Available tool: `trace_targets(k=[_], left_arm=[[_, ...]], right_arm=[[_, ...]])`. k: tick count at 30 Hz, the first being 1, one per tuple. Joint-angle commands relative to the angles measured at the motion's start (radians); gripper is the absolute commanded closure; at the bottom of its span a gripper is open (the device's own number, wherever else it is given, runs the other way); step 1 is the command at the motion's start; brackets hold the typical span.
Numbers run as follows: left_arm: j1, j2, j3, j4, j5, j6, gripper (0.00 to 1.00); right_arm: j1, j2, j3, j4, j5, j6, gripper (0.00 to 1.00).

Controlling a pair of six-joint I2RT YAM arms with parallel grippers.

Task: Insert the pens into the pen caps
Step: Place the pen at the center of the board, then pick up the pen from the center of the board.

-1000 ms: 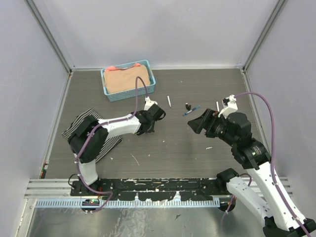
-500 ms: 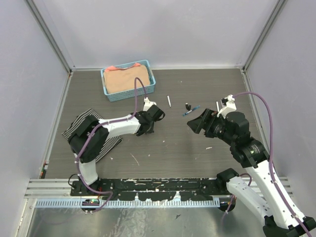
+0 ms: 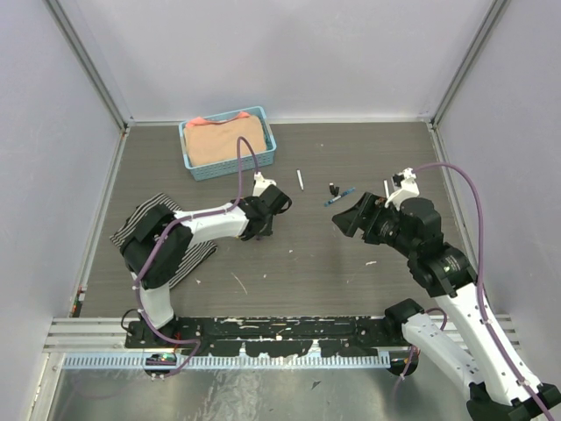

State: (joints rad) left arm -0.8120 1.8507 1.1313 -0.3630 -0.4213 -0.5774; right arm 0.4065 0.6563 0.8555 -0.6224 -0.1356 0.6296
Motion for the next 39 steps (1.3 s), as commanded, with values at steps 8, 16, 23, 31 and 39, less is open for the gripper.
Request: trace_targets(k=[8, 16, 23, 31, 39], left_arm=[[0.004, -0.124, 0.103, -0.082, 0.054, 0.094, 0.57], [0.004, -0.296, 0.143, -0.143, 0.105, 0.160, 0.56], [0.004, -0.446, 0.114, -0.223, 0.247, 0.260, 0.53], [0.004, -0.689, 0.050, -0.344, 0.236, 0.340, 0.51], [0.005, -0.801, 0.009, -0.420, 0.184, 0.396, 0.48]], right_arm=[[0.001, 0.027, 0.045, -0.026, 0.113, -0.049, 0.16], [0.000, 0.140, 0.083, -0.095, 0.253, -0.082, 0.17], [0.000, 0.348, 0.074, 0.026, 0.339, -0.069, 0.27], [-0.009, 0.680, 0.175, 0.175, 0.507, -0.032, 0.42], [-0.102, 0.921, 0.302, 0.240, 0.559, 0.014, 0.47]])
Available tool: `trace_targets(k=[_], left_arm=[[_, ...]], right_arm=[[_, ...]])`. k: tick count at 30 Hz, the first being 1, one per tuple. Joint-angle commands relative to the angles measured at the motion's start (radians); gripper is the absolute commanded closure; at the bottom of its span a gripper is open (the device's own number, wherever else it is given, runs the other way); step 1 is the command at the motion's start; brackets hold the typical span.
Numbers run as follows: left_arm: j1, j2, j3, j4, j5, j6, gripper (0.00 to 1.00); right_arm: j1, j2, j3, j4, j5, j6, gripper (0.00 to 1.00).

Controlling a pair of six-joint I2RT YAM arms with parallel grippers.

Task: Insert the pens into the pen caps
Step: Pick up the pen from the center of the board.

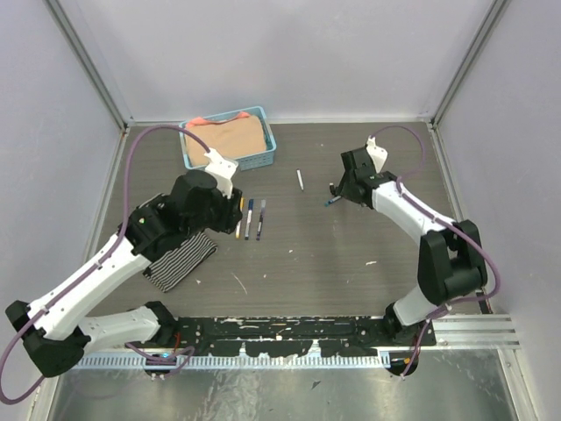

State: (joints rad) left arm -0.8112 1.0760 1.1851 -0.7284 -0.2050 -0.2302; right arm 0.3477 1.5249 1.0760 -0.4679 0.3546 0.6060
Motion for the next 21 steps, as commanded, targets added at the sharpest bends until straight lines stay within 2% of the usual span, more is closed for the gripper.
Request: trace_targets(k=[1, 7, 13, 21], left_arm=[[0.003, -0.031, -0.052, -0.057, -0.032, 0.048, 0.48], [0.004, -0.059, -0.091, -0.045, 0.019, 0.019, 0.48], [0.003, -0.061, -0.091, -0.047, 0.004, 0.025, 0.48], [0.004, -0.068, -0.096, -0.048, -0.005, 0.032, 0.48]], right_arm=[[-0.054, 0.077, 0.097, 0.086, 0.059, 0.038, 0.47], [-0.084, 0.201, 0.177, 0.084, 0.028, 0.036, 0.49], [-0.089, 0.330, 0.264, 0.071, 0.011, 0.031, 0.49], [-0.090, 0.390, 0.292, 0.065, 0.020, 0.041, 0.52]])
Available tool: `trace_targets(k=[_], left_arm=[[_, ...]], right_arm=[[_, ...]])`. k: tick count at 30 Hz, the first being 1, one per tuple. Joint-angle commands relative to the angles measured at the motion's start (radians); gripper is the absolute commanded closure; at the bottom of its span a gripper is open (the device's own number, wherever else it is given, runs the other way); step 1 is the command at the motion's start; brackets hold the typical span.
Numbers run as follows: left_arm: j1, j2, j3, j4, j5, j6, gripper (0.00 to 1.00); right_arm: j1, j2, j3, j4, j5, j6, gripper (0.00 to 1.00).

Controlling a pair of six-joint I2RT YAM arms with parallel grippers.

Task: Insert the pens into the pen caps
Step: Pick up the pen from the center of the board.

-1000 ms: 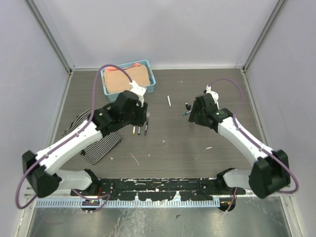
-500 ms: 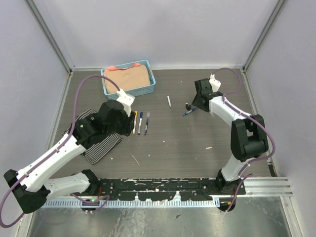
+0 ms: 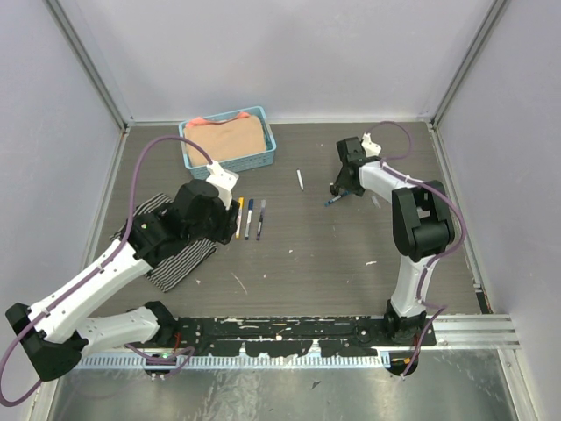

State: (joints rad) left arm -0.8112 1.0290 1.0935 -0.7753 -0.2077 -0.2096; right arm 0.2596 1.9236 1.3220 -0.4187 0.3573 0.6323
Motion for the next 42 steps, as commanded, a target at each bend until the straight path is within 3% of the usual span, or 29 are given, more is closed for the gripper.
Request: trace_targets(k=[1, 16, 23, 29, 36, 42], left_arm=[[0.003, -0.020, -0.004, -0.001, -0.001, 0.012, 0.48], [0.004, -0.022, -0.006, -0.001, -0.007, 0.019, 0.48], [0.004, -0.026, -0.006, -0.001, -0.007, 0.019, 0.48], [0.004, -0.027, -0.006, -0.001, -0.001, 0.013, 0.47], [0.003, -0.027, -0.001, 0.009, 0.031, -0.023, 0.46], [0.003, -0.027, -0.025, 0.057, 0.079, -0.124, 0.43]], right_arm=[[-0.002, -0.006, 0.045, 0.016, 0.018, 0.015, 0.52], [-0.003, 0.054, 0.059, 0.015, -0.013, 0.005, 0.62], [-0.002, 0.060, 0.052, 0.015, -0.019, -0.006, 0.74], [-0.003, 0.056, 0.031, 0.017, -0.037, -0.012, 0.77], [-0.004, -0.030, -0.079, 0.045, -0.070, -0.033, 0.88], [-0.002, -0.165, -0.240, 0.117, -0.148, -0.037, 0.90]])
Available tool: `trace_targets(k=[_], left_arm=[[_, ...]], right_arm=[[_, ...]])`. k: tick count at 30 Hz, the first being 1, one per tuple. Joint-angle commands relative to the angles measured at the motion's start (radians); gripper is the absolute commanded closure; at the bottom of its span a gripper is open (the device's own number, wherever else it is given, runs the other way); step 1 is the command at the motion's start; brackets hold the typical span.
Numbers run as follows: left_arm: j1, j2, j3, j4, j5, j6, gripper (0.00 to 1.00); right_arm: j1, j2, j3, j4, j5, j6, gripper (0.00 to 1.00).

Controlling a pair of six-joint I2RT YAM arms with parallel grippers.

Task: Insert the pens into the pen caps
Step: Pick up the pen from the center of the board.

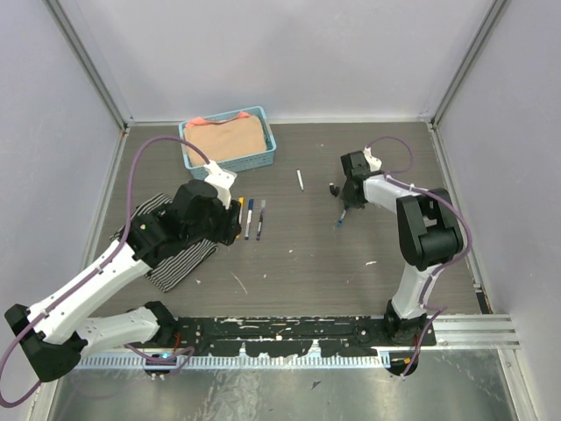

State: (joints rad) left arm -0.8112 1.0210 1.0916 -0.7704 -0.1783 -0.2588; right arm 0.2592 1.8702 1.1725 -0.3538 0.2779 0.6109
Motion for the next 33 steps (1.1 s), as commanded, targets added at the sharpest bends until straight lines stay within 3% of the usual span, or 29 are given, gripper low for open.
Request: trace_targets(k=[1, 8, 16, 25, 33], left_arm=[[0.003, -0.019, -0.032, 0.069, 0.066, -0.094, 0.43], [0.002, -0.002, -0.102, 0.228, 0.185, -0.214, 0.40], [-0.017, 0.051, -0.125, 0.357, 0.231, -0.269, 0.37], [-0.112, 0.154, -0.098, 0.489, 0.229, -0.302, 0.35], [-0.202, 0.236, -0.053, 0.585, 0.231, -0.309, 0.35]], right_arm=[[-0.001, -0.151, -0.125, 0.070, -0.097, -0.014, 0.90], [0.027, -0.402, -0.365, 0.205, -0.204, 0.033, 0.91], [0.135, -0.703, -0.538, 0.296, -0.227, 0.115, 0.92], [0.219, -0.998, -0.611, 0.356, -0.221, 0.237, 0.92], [0.223, -1.121, -0.620, 0.383, -0.272, 0.298, 0.93]])
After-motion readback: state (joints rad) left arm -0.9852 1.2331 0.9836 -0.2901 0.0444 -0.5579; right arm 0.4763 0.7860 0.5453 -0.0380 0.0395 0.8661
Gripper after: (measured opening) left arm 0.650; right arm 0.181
